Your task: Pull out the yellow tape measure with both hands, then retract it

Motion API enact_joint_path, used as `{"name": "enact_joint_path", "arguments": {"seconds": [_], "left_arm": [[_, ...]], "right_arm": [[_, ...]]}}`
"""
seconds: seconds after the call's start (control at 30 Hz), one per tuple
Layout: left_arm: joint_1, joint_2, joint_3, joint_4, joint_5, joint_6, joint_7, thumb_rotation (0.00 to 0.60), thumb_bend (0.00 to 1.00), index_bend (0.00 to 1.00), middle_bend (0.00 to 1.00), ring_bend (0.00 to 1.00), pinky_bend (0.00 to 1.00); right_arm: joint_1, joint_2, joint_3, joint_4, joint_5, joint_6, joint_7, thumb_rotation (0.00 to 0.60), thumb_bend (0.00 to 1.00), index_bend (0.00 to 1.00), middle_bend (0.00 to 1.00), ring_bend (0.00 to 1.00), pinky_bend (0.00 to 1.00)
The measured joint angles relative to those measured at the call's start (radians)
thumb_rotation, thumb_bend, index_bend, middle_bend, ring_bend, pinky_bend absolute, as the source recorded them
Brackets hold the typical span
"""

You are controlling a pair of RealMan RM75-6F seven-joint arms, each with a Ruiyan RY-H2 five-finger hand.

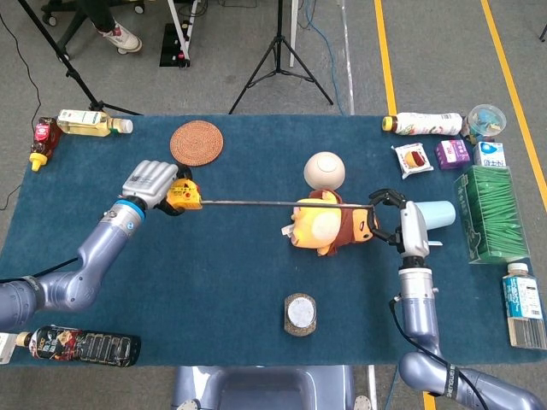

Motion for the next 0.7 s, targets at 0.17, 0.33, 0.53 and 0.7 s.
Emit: {"name": "enact_joint_path", "arguments": {"seconds": [0.17,0.33,0.53,0.7], "left_arm": [[0.018,0.008,-0.006,0.003,0.007,-0.004,-0.013,0.600,0.26,0.55,0.45,0.35,0.40],[0.030,0.014,-0.014,-0.001,0.011,-0.006,-0.020,0.600,0.26,0.55,0.45,0.35,0.40],[0.031,0.013,-0.023,-0.006,0.012,-0.008,-0.016,0.600,0.26,0.55,0.45,0.35,0.40],[0.018,0.009,-0.038,-0.018,0.003,-0.011,-0.008,0.600,0.26,0.55,0.45,0.35,0.40]], "right_arm": [[-0.003,0.003,-0.001,-0.001,-0.002,0.001,0.003,0.600,0.58,0.73,0.39,0.31,0.30],[-0.004,0.003,0.000,0.000,-0.003,0.001,0.005,0.600,0.58,0.73,0.39,0.31,0.30],[-0.004,0.001,-0.001,-0.001,-0.006,0.002,0.005,0.600,0.58,0.73,0.39,0.31,0.30],[0.000,-0.004,-0.001,-0.011,-0.014,0.004,0.001,0.600,0.58,0.73,0.39,0.31,0.30]]}}
